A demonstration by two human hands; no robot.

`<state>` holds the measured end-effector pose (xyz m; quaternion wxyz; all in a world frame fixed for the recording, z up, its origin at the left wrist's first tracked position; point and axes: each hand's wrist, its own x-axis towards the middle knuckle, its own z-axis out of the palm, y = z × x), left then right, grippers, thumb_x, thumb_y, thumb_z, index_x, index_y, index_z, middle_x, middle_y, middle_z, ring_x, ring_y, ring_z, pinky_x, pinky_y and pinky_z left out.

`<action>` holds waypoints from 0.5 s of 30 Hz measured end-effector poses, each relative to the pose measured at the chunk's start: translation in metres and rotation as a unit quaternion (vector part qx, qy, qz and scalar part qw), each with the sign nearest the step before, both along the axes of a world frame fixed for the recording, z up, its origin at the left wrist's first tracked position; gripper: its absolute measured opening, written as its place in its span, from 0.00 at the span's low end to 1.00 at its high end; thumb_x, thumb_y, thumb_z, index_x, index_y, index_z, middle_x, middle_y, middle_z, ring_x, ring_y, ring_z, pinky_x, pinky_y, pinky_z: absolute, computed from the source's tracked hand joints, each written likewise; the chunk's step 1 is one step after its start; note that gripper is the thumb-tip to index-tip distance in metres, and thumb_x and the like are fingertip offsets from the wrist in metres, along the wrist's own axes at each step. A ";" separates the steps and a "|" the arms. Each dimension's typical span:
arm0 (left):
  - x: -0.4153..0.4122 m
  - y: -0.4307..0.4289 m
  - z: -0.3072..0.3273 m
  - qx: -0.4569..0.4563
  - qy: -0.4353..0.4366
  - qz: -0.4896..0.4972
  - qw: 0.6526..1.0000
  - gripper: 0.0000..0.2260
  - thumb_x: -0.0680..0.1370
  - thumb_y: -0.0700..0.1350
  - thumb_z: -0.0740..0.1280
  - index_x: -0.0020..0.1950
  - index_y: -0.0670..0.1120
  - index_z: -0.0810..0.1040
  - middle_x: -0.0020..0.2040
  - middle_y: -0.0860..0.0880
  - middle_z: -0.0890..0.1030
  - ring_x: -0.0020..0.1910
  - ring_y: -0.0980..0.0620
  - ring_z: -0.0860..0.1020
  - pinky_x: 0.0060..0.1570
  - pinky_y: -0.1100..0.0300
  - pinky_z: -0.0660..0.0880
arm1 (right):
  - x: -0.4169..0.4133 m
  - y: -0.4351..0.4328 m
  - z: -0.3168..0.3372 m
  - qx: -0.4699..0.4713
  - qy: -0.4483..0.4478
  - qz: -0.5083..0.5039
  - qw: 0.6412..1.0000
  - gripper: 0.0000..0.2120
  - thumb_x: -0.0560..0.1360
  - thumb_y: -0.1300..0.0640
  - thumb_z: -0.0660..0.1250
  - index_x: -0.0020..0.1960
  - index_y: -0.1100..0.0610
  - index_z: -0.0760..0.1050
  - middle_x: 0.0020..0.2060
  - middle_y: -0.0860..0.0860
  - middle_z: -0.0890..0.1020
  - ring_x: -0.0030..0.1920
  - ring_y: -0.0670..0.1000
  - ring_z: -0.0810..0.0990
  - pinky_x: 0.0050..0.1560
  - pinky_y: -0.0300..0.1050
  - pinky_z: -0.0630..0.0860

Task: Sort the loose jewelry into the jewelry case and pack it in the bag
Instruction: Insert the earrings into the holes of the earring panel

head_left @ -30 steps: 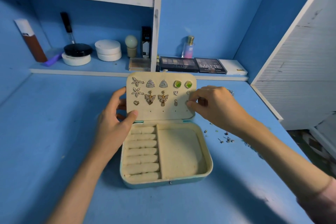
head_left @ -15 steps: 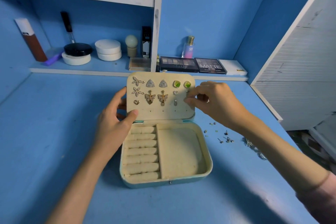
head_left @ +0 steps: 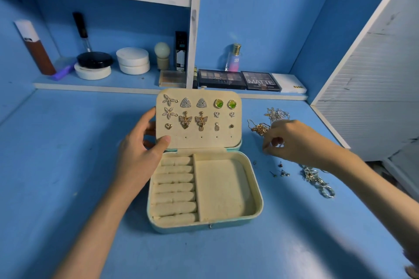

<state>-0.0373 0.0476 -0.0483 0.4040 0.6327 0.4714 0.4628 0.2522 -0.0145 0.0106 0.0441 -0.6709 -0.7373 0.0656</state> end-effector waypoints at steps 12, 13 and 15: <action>-0.001 0.001 -0.003 0.019 -0.001 -0.001 1.000 0.22 0.72 0.44 0.69 0.61 0.66 0.73 0.47 0.62 0.81 0.45 0.55 0.78 0.47 0.56 0.75 | -0.003 -0.010 0.007 -0.074 -0.014 0.001 0.997 0.02 0.71 0.52 0.70 0.40 0.45 0.80 0.38 0.39 0.75 0.42 0.44 0.74 0.45 0.41 0.73; -0.001 0.001 -0.004 0.022 0.000 0.000 1.000 0.23 0.74 0.41 0.70 0.61 0.64 0.73 0.47 0.61 0.81 0.44 0.55 0.78 0.47 0.56 0.75 | -0.004 -0.011 0.007 -0.071 -0.014 -0.002 0.997 0.02 0.71 0.53 0.70 0.41 0.46 0.80 0.38 0.39 0.74 0.42 0.44 0.74 0.45 0.41 0.73; -0.002 0.001 -0.004 0.025 0.007 0.002 1.000 0.24 0.75 0.36 0.69 0.62 0.63 0.72 0.48 0.60 0.80 0.43 0.55 0.78 0.46 0.56 0.75 | -0.005 -0.011 0.005 -0.067 -0.016 -0.005 0.998 0.02 0.72 0.54 0.69 0.42 0.47 0.80 0.37 0.39 0.74 0.42 0.44 0.75 0.45 0.41 0.74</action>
